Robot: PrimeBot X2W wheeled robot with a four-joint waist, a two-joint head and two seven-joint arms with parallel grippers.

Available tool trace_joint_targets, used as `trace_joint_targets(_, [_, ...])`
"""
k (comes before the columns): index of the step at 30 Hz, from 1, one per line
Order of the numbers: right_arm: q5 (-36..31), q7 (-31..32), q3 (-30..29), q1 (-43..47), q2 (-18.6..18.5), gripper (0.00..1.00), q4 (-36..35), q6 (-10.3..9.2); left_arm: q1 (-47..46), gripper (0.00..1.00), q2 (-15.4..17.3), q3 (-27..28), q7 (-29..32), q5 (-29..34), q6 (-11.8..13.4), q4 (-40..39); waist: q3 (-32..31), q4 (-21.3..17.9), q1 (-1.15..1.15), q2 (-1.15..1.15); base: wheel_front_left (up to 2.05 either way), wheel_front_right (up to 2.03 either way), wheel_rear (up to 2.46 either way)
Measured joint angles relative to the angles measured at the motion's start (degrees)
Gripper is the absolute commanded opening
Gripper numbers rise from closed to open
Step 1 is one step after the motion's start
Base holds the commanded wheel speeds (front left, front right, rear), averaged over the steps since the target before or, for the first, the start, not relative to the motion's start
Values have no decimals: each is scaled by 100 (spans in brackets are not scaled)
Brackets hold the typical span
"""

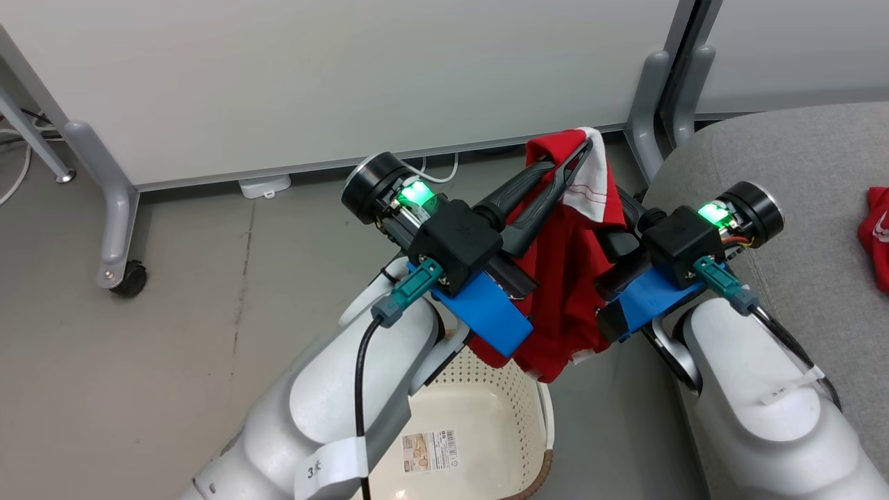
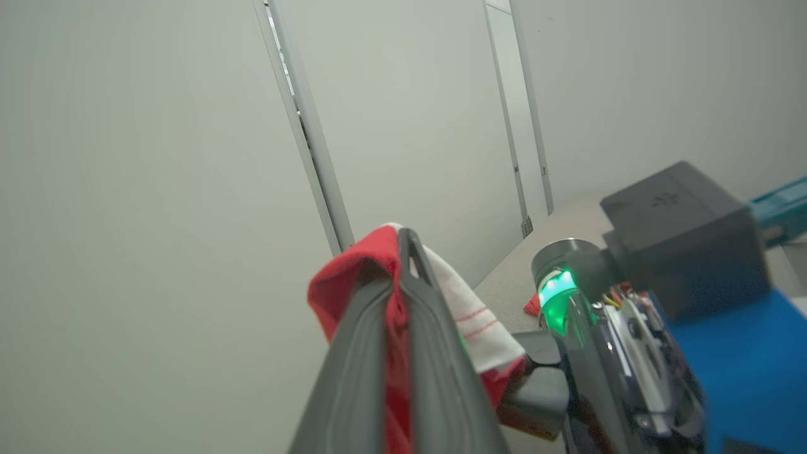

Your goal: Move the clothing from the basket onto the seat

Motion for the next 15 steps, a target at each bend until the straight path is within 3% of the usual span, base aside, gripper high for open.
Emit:
trace_joint_targets(9, [90, 0, -189, 38, 60, 0, -3, 0, 0, 0, -2, 12, 0, 10, 0, 63, 72, -28, 0, 0, 0, 0, 0])
trace_joint_targets(10, [96, 0, -221, 46, 68, 0, -3, 0, 1, 36, -2, 14, 0, 10, 0, 91, 87, -31, 0, 0, 0, 0, 0])
trace_joint_targets(11, [105, 0, -259, 57, 77, 0, -3, 0, 2, 96, -1, 16, 0, 10, 1, 109, 106, -35, 0, 0, 0, 0, 0])
trace_joint_targets(15, [145, 0, -428, 65, 88, 0, 0, 0, 4, 100, -2, 20, 0, 10, 22, 126, 196, -45, 0, 0, 0, 0, 0])
